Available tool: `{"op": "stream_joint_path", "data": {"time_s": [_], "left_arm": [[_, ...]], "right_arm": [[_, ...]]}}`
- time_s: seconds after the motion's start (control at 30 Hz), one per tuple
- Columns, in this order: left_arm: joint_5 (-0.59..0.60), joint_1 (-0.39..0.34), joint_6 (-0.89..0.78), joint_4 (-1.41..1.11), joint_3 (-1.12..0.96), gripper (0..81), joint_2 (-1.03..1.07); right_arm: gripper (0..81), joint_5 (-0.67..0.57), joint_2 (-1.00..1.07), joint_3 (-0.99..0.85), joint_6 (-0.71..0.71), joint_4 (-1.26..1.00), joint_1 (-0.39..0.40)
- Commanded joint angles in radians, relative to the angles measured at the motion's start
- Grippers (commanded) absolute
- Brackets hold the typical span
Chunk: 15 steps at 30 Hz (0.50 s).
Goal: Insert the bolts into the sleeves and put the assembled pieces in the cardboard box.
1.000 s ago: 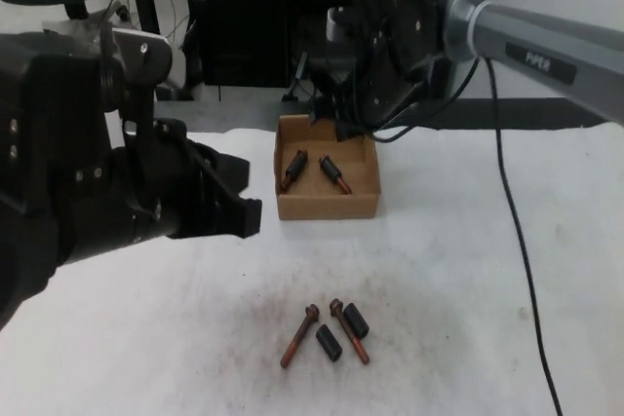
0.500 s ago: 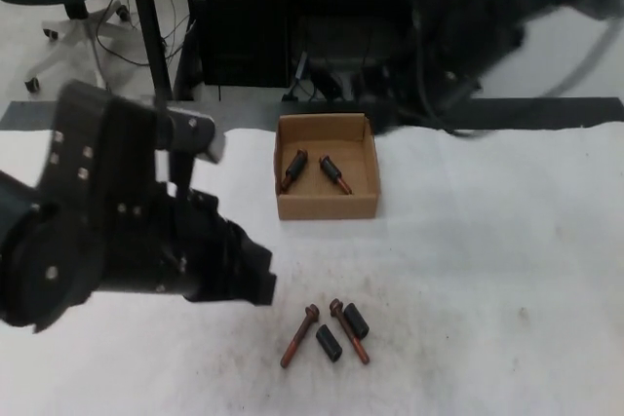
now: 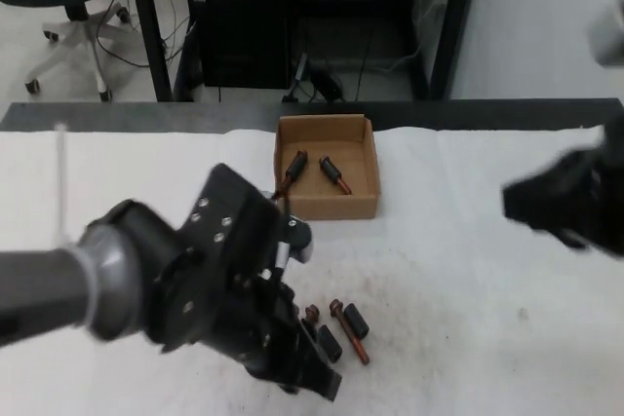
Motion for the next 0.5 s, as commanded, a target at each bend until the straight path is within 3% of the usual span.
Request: {"op": "stream_joint_path", "data": {"time_s": [0.0, 0.13, 0.47], "left_arm": [[-0.106, -0.011, 0.011, 0.043, -0.070, 33.5, 0.040], [-0.205, -0.011, 0.085, 0.090, -0.154, 33.5, 0.098], [-0.223, -0.011, 0.085, 0.221, -0.282, 33.5, 0.223]], "right_arm": [[0.8, -0.010, -0.053, 0.016, 0.002, 0.029, -0.009], [0.8, -0.004, -0.143, 0.046, 0.002, 0.040, -0.010], [0.8, -0.004, -0.166, 0.049, 0.002, 0.042, -0.010]]}}
